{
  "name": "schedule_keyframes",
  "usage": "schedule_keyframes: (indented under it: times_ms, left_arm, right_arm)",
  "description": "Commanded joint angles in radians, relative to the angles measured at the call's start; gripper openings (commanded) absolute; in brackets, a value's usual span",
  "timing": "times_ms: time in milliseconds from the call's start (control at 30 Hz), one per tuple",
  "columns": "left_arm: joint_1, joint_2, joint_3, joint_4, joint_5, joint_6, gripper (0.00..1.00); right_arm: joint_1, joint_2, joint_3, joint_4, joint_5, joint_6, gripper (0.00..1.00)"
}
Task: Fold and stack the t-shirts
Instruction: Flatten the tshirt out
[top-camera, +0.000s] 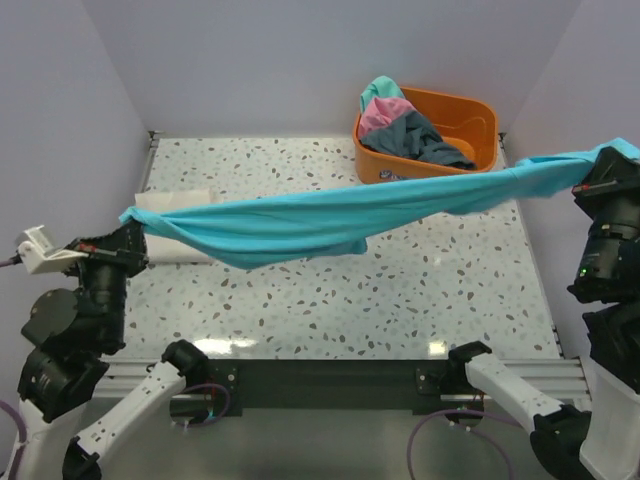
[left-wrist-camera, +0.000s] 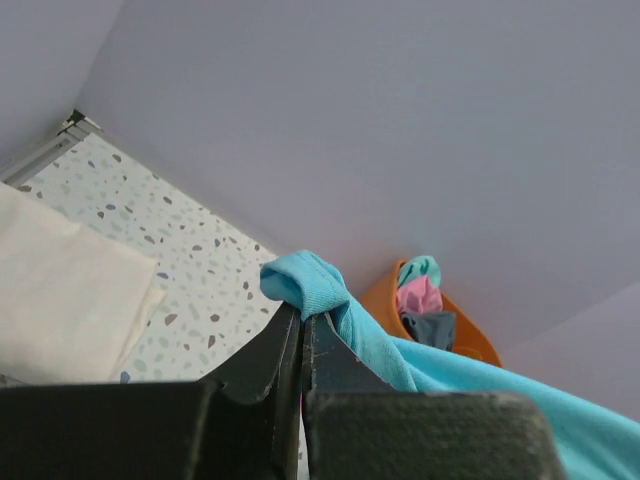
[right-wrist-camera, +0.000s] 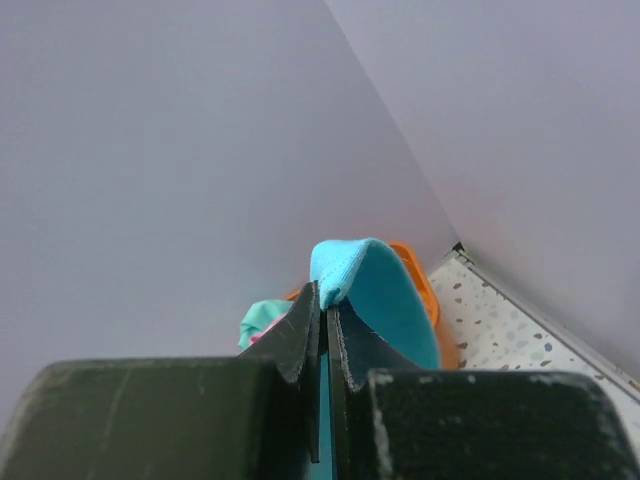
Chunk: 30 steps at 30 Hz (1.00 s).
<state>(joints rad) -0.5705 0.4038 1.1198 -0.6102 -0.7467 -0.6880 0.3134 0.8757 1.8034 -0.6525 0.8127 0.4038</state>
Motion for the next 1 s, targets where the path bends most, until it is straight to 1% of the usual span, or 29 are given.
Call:
schedule_keyframes:
  times_ms: [0,133,233,367,433,467,500,533,567,600,633,667,700,733,767,800,833,867,900,933,967]
  left_arm:
    - [0.003,-0.048,0.083,-0.036,-0.086,-0.001,0.00]
    - [0.001,-0.069,0.077,-0.013,-0.075,0.019,0.00]
    - [0.001,-0.036,0.032,-0.008,-0.062,-0.002,0.00]
    - [0.001,0.085,-0.070,0.006,-0.060,-0.036,0.00]
    - [0.001,0.137,-0.119,0.015,-0.078,-0.071,0.00]
    - [0.001,0.195,-0.145,0.021,-0.088,-0.085,0.00]
    - [0.003,0.226,-0.197,0.026,-0.101,-0.096,0.00]
    - [0.003,0.262,-0.222,0.027,-0.105,-0.131,0.00]
    - [0.003,0.330,-0.274,0.039,-0.097,-0.136,0.00]
    - [0.004,0.366,-0.296,0.053,-0.070,-0.134,0.00]
    - [0.007,0.439,-0.314,0.081,-0.048,-0.139,0.00]
    - [0.009,0.475,-0.343,0.098,-0.024,-0.127,0.00]
    - [0.011,0.507,-0.356,0.111,0.012,-0.119,0.00]
    - [0.014,0.565,-0.363,0.128,0.026,-0.113,0.00]
    - [0.020,0.590,-0.374,0.136,0.058,-0.104,0.00]
    - [0.026,0.610,-0.379,0.138,0.066,-0.101,0.00]
    - [0.037,0.638,-0.382,0.138,0.072,-0.100,0.01]
    - [0.044,0.647,-0.388,0.138,0.075,-0.099,0.14]
    - [0.052,0.653,-0.390,0.133,0.075,-0.099,0.48]
    - [0.067,0.650,-0.390,0.118,0.076,-0.100,0.63]
    - [0.076,0.647,-0.388,0.106,0.076,-0.105,0.68]
  right_arm:
    - [-0.004,0.011,0.066,-0.072,0.028,-0.054,0.00]
    - [-0.002,0.008,0.083,-0.072,0.062,-0.080,0.00]
    - [0.000,0.046,0.054,-0.061,0.072,-0.094,0.00]
    - [-0.002,0.153,-0.012,-0.039,0.120,-0.118,0.00]
    - [-0.004,0.225,-0.097,-0.020,0.126,-0.118,0.00]
    - [-0.002,0.247,-0.133,0.014,0.114,-0.120,0.00]
    - [-0.005,0.308,-0.198,0.030,0.097,-0.125,0.00]
    - [-0.011,0.342,-0.225,0.039,0.085,-0.120,0.00]
    - [-0.026,0.383,-0.257,0.045,0.039,-0.102,0.00]
    - [-0.040,0.423,-0.260,0.037,0.001,-0.089,0.00]
    - [-0.054,0.510,-0.260,0.025,-0.030,-0.074,0.00]
    - [-0.066,0.547,-0.257,0.024,-0.087,-0.071,0.00]
    - [-0.069,0.578,-0.242,0.019,-0.101,-0.075,0.03]
    - [-0.068,0.636,-0.225,0.001,-0.101,-0.063,0.09]
    - [-0.068,0.655,-0.187,-0.051,-0.116,-0.044,0.23]
    - [-0.068,0.669,-0.176,-0.064,-0.127,-0.039,0.34]
    - [-0.066,0.663,-0.176,-0.055,-0.133,-0.037,0.63]
    - [-0.068,0.651,-0.183,-0.044,-0.142,-0.042,0.83]
    - [-0.066,0.637,-0.203,-0.036,-0.171,-0.046,0.99]
    - [-0.068,0.623,-0.214,-0.036,-0.181,-0.045,0.99]
    - [-0.066,0.585,-0.225,-0.048,-0.194,-0.039,0.99]
